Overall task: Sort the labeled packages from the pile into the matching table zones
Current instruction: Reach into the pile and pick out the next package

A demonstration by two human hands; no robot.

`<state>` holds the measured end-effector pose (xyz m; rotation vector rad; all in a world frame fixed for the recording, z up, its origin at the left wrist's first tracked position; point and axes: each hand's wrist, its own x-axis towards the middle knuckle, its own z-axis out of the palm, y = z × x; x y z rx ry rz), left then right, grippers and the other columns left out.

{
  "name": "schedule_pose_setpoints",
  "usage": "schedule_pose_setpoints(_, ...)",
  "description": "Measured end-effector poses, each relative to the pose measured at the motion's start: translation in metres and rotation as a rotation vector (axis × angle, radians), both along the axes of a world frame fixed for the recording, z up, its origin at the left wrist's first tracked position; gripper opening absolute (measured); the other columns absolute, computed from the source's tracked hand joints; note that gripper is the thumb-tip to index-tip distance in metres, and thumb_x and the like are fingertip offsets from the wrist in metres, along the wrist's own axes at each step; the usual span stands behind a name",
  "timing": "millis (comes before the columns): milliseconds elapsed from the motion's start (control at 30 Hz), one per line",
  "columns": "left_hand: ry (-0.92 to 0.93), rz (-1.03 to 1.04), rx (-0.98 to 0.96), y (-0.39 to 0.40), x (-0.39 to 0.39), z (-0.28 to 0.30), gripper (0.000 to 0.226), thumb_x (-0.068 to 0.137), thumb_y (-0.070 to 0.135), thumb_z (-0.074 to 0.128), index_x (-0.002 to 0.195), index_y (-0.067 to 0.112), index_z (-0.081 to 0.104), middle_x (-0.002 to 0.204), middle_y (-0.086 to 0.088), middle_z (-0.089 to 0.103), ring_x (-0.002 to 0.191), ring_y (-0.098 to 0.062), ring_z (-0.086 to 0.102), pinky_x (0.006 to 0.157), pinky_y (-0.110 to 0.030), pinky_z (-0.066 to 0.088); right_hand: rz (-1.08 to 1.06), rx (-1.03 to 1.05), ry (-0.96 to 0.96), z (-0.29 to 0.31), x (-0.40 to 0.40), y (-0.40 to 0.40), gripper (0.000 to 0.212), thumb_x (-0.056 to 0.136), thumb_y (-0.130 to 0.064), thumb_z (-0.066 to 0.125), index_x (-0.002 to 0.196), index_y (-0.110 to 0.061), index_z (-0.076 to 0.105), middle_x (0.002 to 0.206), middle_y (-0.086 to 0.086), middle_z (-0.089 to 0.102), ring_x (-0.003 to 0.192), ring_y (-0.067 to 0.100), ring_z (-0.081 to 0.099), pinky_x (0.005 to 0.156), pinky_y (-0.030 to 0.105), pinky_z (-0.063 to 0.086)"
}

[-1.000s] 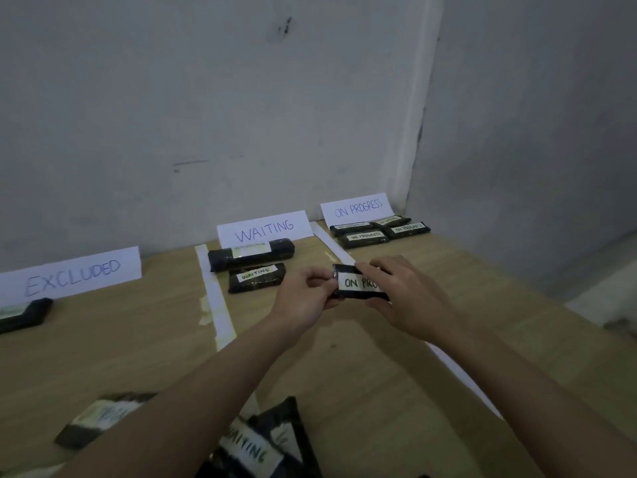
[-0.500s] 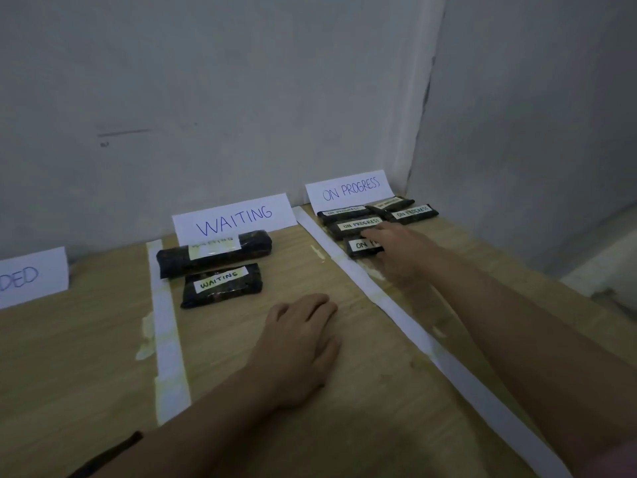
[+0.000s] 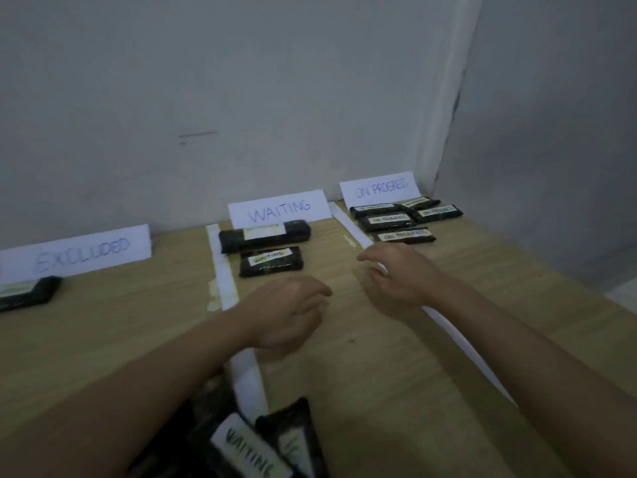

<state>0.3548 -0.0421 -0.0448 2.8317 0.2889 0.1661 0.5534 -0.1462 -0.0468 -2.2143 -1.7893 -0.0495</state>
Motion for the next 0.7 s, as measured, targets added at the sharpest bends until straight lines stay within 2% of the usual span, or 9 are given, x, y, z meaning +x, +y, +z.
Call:
schedule_pose_setpoints(133,-0.035,0.113,0.029,0.004,-0.053,0.016,0.037,0.093,0.036,0.042,0.124,0.020,0.055,0.129,0.005,0.057,0.120,-0.012,0.050,0.094,-0.018,0.032,0.156,-0.032,0.043,0.011,-0.058,-0.017,0.037,0.094,-0.022,0.047,0.130,-0.015,0.050,0.134,0.001,0.051,0.124,0.017,0.043,0.103,0.029,0.032)
schedule_pose_setpoints(300,0.027,0.191,0.088,-0.004,-0.119,0.024,0.033,0.095,0.026,0.045,0.127,0.021,0.053,0.133,0.005,0.054,0.123,-0.014,0.048,0.100,-0.025,0.032,0.258,-0.016,0.053,0.017,-0.123,-0.033,0.037,0.094,-0.024,0.047,0.130,-0.016,0.050,0.133,-0.001,0.052,0.121,0.017,0.046,0.101,0.034,0.038)
schedule_pose_setpoints(467,0.053,0.240,0.123,-0.017,-0.173,0.030,0.034,0.096,0.026,0.043,0.128,0.019,0.053,0.133,0.002,0.054,0.123,-0.016,0.048,0.097,-0.022,0.031,0.328,-0.062,0.060,0.022,-0.177,-0.044,0.037,0.094,-0.027,0.045,0.129,-0.018,0.051,0.131,-0.001,0.053,0.119,0.018,0.048,0.098,0.035,0.040)
schedule_pose_setpoints(533,0.051,0.247,0.121,-0.022,-0.194,0.032,0.038,0.095,0.033,0.040,0.127,0.018,0.054,0.131,0.003,0.056,0.121,-0.016,0.050,0.096,-0.021,0.032,0.296,-0.096,0.031,0.023,-0.198,-0.051,0.040,0.092,-0.042,0.044,0.127,-0.024,0.053,0.128,-0.003,0.054,0.116,0.018,0.049,0.093,0.037,0.043)
schedule_pose_setpoints(600,0.041,0.233,0.117,-0.028,-0.207,0.033,0.049,0.088,0.041,0.033,0.125,0.019,0.055,0.129,0.003,0.057,0.119,-0.015,0.051,0.095,-0.022,0.033,0.233,-0.166,-0.050,0.024,-0.212,-0.057,0.046,0.086,-0.056,0.046,0.121,-0.029,0.055,0.118,-0.002,0.059,0.108,0.020,0.053,0.080,0.033,0.045)
schedule_pose_setpoints(700,0.029,0.203,0.117,-0.036,-0.216,0.034,0.045,0.090,0.039,0.035,0.125,0.019,0.054,0.129,0.003,0.057,0.118,-0.014,0.051,0.096,-0.023,0.034,0.181,-0.244,-0.063,0.024,-0.223,-0.063,0.054,0.081,-0.058,0.054,0.124,-0.027,0.053,0.112,0.002,0.061,0.102,0.022,0.056,0.071,0.028,0.041)
